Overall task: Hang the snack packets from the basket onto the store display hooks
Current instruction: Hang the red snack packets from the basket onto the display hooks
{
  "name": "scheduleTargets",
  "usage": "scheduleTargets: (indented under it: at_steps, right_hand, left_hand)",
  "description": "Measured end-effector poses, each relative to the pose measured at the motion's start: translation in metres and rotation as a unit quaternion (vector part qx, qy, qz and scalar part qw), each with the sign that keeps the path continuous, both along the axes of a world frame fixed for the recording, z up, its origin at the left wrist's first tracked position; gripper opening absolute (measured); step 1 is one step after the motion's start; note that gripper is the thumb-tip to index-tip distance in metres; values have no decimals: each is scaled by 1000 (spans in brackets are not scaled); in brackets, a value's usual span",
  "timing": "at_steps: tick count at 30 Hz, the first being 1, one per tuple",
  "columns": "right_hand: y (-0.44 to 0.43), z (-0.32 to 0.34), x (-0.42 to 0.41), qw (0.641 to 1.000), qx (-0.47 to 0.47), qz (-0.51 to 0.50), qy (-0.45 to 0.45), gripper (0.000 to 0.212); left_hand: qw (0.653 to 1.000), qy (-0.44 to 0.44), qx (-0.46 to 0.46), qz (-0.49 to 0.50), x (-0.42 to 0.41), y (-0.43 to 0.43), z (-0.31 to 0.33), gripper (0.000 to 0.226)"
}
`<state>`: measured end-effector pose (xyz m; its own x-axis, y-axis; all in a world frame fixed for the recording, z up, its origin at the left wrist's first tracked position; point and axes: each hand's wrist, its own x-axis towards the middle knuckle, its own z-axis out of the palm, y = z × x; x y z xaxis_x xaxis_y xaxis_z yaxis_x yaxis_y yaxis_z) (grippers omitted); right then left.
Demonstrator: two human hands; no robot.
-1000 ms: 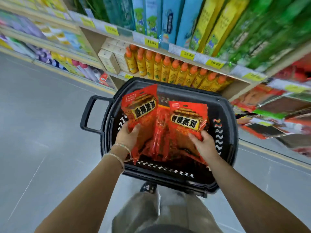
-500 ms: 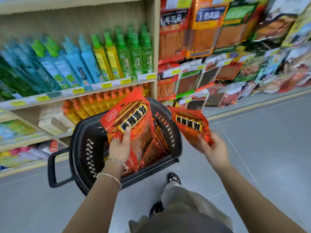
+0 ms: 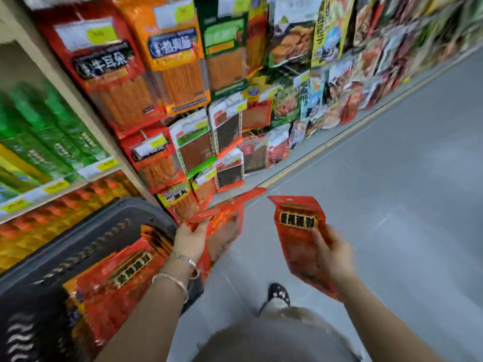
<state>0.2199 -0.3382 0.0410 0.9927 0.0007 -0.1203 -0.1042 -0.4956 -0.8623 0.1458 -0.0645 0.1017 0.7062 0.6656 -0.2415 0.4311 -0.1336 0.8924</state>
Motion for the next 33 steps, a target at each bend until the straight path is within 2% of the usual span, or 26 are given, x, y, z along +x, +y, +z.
scheduleTargets:
  at_steps: [5, 9, 10, 13, 15, 17, 18, 21, 22, 24, 25, 29, 33]
  right_hand:
    - [-15, 21, 102, 998, -18, 42, -44, 11]
    - [0, 66, 175, 992, -29, 61, -107, 25]
    - [7, 79, 192, 989, -32, 68, -128, 29]
    - [37, 122, 243, 977, -16, 94, -188, 30]
    - [61, 150, 272, 967, 10, 115, -227, 24]
    - [87, 178, 297, 955, 41, 126, -266, 18]
    - [100, 191, 310, 951, 52, 127, -277, 17]
    - [140, 231, 347, 944, 81, 115, -298, 20]
    - [153, 244, 358, 941, 89, 113, -306, 20]
    - [178, 270, 375, 931, 123, 113, -324, 30]
    - [190, 283, 382, 928, 141, 111, -327, 35]
    - [228, 329, 406, 911, 232, 102, -326, 39]
    - [254, 365, 431, 881, 314, 109, -336, 32]
  left_hand:
    - [996, 39, -23, 73, 88, -24, 21, 70]
    - [993, 1, -25, 117, 146, -14, 46, 83]
    - [992, -12, -13, 128, 158, -8, 56, 81]
    - [984, -80, 25, 156, 192, 18, 98, 54]
    - [978, -125, 44, 160, 213, 37, 122, 46]
    - [968, -179, 62, 164, 229, 58, 148, 20]
    - [963, -200, 69, 169, 237, 67, 160, 16]
    - [943, -255, 55, 204, 256, 99, 196, 53]
    - [936, -274, 53, 215, 261, 109, 208, 53]
    - [927, -306, 61, 210, 269, 128, 230, 30]
    - [925, -317, 64, 200, 272, 135, 241, 27]
    - [915, -368, 46, 158, 286, 157, 274, 44]
    - [898, -415, 38, 144, 304, 166, 293, 35]
